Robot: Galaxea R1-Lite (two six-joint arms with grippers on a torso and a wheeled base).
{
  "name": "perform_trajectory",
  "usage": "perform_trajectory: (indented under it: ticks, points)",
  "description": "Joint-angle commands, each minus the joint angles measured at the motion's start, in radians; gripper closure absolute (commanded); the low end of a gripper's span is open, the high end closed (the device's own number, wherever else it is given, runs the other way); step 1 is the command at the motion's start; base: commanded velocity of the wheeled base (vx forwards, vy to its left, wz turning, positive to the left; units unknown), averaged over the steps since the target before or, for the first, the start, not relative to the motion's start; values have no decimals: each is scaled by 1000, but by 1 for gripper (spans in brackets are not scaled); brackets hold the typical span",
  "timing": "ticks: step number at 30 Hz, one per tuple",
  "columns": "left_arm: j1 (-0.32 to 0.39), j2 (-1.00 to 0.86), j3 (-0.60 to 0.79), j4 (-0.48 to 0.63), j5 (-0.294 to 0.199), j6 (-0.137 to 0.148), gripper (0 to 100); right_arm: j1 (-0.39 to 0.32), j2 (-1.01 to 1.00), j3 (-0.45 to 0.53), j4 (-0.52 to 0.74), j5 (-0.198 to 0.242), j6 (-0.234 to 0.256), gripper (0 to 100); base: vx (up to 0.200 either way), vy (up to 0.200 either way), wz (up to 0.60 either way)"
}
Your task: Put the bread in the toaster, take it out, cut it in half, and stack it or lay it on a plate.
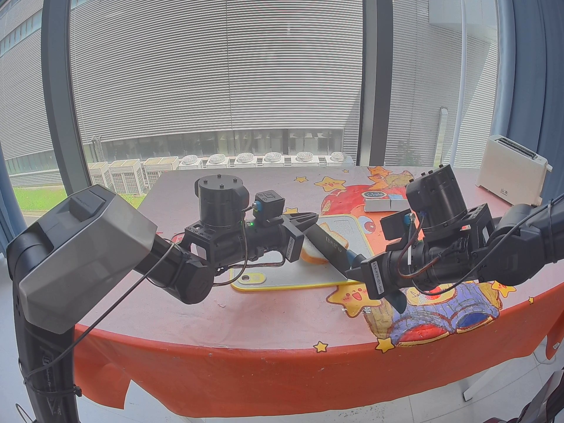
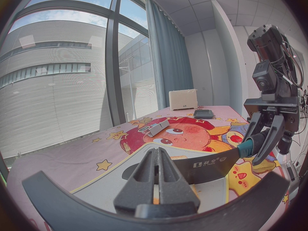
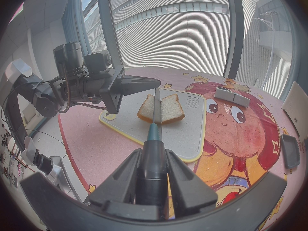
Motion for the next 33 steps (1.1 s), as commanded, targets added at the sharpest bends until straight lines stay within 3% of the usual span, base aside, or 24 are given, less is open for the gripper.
perform_trajectory:
  ticks: [1,16,33]
  points:
    - [0,-1,4,-5,1,0,100,1,26,-2,6,0,1,100,0,0,0]
    - [-12,-22,29,-3,2,-2,100,-1,-56,7,9,1,4,100,0,0,0]
    - [7,-16,-16,0,7,-2,100,-1,13,-4,4,1,2,100,0,0,0]
